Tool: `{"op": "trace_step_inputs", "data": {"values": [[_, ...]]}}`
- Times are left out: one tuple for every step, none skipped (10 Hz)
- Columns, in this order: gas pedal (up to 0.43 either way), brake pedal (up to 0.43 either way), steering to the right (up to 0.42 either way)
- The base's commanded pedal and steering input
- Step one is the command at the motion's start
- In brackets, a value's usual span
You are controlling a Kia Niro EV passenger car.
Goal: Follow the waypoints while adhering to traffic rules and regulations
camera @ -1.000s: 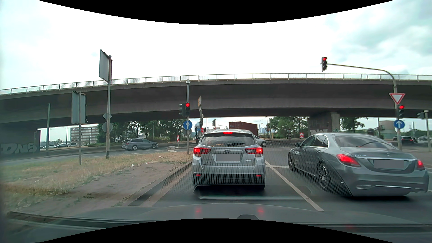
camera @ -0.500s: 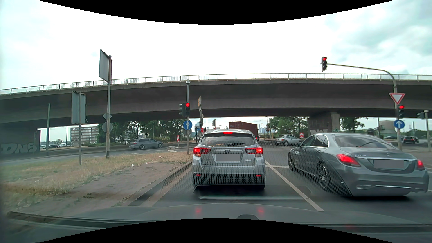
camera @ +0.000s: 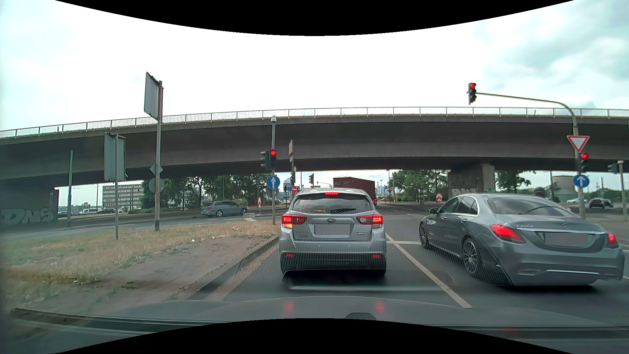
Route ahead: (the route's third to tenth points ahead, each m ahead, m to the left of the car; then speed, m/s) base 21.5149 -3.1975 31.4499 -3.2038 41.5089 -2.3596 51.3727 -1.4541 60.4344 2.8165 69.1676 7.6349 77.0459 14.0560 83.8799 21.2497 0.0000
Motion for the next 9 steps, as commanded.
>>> {"op": "trace_step_inputs", "data": {"values": [[0.000,0.256,-0.001],[0.000,0.256,-0.001],[0.000,0.256,-0.001],[0.000,0.262,-0.001],[0.000,0.256,-0.001],[0.000,0.256,-0.001],[0.000,0.262,-0.001],[0.000,0.256,-0.001],[0.000,0.256,-0.001]]}}
